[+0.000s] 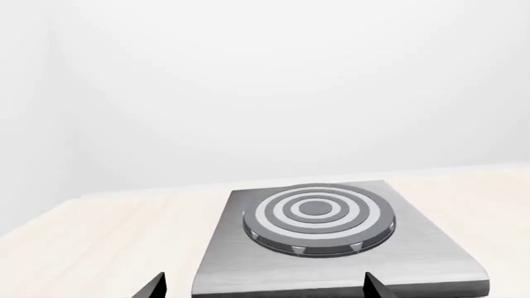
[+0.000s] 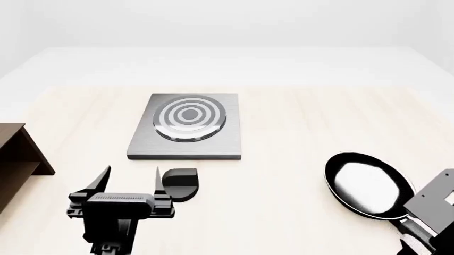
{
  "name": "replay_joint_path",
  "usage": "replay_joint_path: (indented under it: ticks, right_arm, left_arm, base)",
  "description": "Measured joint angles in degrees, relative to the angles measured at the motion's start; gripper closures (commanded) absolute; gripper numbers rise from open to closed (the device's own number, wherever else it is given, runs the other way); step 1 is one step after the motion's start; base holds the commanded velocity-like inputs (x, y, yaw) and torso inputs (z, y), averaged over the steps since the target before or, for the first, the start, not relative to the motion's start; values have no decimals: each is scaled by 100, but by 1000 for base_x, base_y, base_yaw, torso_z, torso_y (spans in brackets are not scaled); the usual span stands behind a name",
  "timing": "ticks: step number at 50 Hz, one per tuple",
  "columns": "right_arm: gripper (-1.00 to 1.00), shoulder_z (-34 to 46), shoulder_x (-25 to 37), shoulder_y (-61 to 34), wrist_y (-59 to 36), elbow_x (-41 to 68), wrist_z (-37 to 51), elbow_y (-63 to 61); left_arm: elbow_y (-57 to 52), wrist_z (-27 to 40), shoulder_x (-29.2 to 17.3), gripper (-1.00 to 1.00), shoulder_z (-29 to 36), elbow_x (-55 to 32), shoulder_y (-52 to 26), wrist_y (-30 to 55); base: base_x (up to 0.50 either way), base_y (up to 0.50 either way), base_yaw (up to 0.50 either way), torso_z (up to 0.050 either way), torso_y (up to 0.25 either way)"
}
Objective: Turn on the stove and put the frying pan on it.
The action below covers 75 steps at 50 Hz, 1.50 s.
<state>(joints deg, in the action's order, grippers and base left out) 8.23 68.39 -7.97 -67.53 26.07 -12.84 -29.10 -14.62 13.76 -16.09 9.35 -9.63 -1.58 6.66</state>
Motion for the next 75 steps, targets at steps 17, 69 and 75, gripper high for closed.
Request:
replay_joint_path:
  ticks: [17,69,75]
  right_arm:
    - [-100,185,-117,-5,343,-274,76,585]
    - [-100,730,-615,78,1548,-895,123,1998]
    - [-100,814,-655,-32,1609,-940,-49,2138]
  left_arm:
    - [19,51,-25,-100,36,2,5,-19]
    - [-30,181,-111,-100,135,-36,-30,27]
    - [-48,195,-123,-100,138,-50,-37,40]
  base:
    - [0,0,0,0,0]
    - [0,0,0,0,0]
    - [2,0,0,0,0]
